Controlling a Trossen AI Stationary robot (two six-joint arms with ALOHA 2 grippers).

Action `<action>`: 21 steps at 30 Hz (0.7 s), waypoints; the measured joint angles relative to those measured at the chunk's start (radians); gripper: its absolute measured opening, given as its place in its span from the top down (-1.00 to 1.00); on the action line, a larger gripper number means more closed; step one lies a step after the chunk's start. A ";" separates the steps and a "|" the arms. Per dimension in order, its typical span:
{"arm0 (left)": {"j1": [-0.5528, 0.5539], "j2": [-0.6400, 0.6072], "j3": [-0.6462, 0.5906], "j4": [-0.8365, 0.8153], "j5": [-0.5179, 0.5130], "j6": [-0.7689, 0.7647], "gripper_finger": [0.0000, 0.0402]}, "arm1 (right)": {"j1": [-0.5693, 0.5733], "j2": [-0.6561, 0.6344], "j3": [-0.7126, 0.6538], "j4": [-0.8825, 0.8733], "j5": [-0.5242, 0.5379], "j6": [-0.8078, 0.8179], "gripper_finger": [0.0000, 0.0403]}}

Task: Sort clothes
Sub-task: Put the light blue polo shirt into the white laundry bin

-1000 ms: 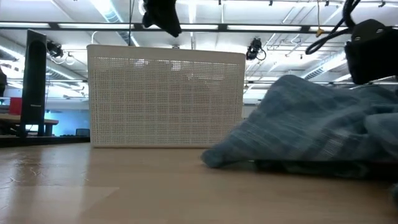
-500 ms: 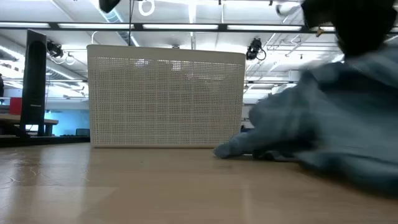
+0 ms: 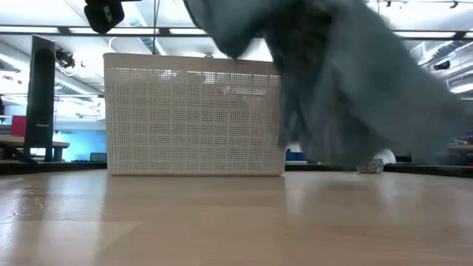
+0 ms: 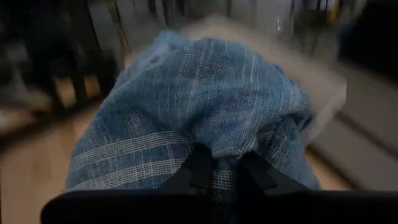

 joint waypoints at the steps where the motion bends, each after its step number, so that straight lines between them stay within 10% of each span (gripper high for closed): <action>1: -0.022 0.000 -0.019 0.030 -0.017 0.001 0.39 | -0.027 0.021 0.048 0.049 -0.001 -0.062 0.85; 9: -0.177 0.000 -0.172 0.286 -0.172 -0.012 0.39 | -0.201 0.252 0.393 0.398 -0.113 -0.434 0.85; 21: -0.260 0.002 -0.467 0.688 -0.218 -0.110 0.39 | -0.413 0.451 0.388 1.257 -0.332 -0.572 0.85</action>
